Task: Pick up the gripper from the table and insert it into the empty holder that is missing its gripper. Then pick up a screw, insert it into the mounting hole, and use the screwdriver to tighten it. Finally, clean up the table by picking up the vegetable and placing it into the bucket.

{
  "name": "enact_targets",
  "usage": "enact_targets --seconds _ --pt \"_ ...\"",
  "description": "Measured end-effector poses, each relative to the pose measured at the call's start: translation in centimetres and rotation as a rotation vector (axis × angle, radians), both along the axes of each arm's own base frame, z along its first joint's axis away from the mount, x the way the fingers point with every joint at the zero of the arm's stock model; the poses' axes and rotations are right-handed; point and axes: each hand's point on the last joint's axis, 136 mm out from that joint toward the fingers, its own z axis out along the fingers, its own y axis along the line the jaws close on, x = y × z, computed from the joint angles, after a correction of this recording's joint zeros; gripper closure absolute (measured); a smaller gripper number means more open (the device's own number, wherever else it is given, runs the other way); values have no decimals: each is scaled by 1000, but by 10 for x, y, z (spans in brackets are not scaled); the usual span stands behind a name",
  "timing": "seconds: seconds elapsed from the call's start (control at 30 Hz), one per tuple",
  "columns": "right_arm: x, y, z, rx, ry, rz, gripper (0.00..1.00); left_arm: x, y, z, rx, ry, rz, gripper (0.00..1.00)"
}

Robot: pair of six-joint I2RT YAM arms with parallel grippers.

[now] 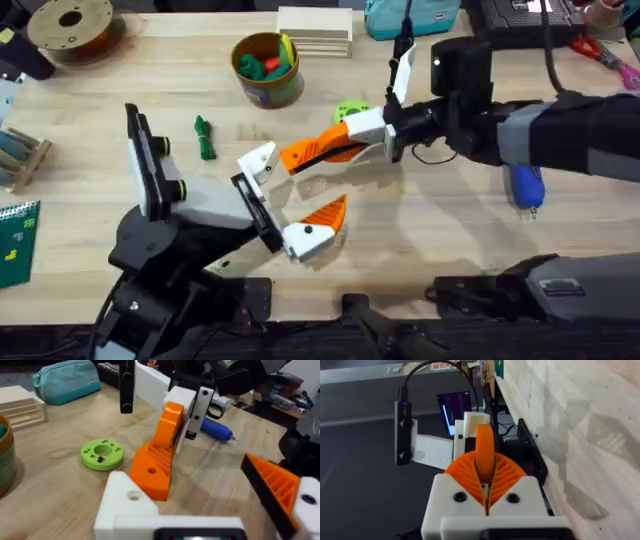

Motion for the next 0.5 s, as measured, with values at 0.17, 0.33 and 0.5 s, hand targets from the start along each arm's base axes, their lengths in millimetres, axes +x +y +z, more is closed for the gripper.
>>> enact_targets --seconds 0.17,0.33,0.5 --pt "-3 2 1 0 22 10 983 0 0 0 0 0 0 14" --pt "-8 10 2 -4 25 27 983 1 1 0 1 -1 6 13" --pt "-4 17 11 20 -27 19 983 3 2 0 5 -9 17 14"
